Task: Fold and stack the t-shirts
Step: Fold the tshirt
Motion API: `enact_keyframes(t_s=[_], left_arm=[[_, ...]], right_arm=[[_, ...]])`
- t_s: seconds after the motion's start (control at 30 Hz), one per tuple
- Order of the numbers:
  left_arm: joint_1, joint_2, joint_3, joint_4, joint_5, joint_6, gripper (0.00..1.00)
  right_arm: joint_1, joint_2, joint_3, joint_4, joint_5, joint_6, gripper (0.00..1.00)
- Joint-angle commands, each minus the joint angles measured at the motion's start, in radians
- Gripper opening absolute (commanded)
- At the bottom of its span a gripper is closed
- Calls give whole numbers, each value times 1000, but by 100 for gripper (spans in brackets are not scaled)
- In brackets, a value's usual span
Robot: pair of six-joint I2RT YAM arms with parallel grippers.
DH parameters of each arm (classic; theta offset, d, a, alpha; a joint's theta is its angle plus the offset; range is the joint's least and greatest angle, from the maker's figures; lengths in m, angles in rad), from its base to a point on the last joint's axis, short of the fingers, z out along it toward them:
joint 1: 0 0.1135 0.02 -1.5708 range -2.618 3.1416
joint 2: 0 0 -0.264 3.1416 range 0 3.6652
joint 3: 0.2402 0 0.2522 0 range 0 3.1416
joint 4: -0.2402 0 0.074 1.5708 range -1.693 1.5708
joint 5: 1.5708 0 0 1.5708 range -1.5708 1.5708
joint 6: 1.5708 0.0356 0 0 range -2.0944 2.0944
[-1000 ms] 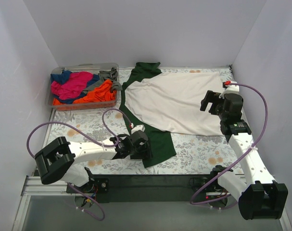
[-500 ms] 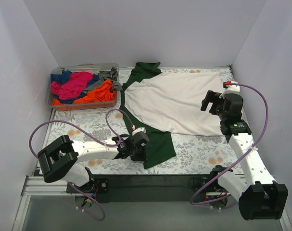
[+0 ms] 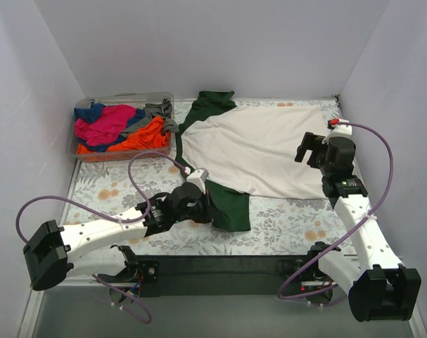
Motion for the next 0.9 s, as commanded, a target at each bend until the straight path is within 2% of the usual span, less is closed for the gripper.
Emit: enact_keyframes(t_s=[0.0,0.2,0.5,0.67,0.87], left_arm=[[94,-12,17,124,40,82,0],[224,123,107,236,146,219,0],[380,232,135,341,291,297,0],[386,257,82,408,389,261,0],[386,226,80,394,384,262,0]], right_arm=[[-11,9,-15,16,49,-13,86],[-62,49,-39,7,57,-6,88],[-293,193,-90,-45,77,63,88],[-445,207,-140,-48,-15,71,87],[-528,261,-159,-4,-105,86,86]])
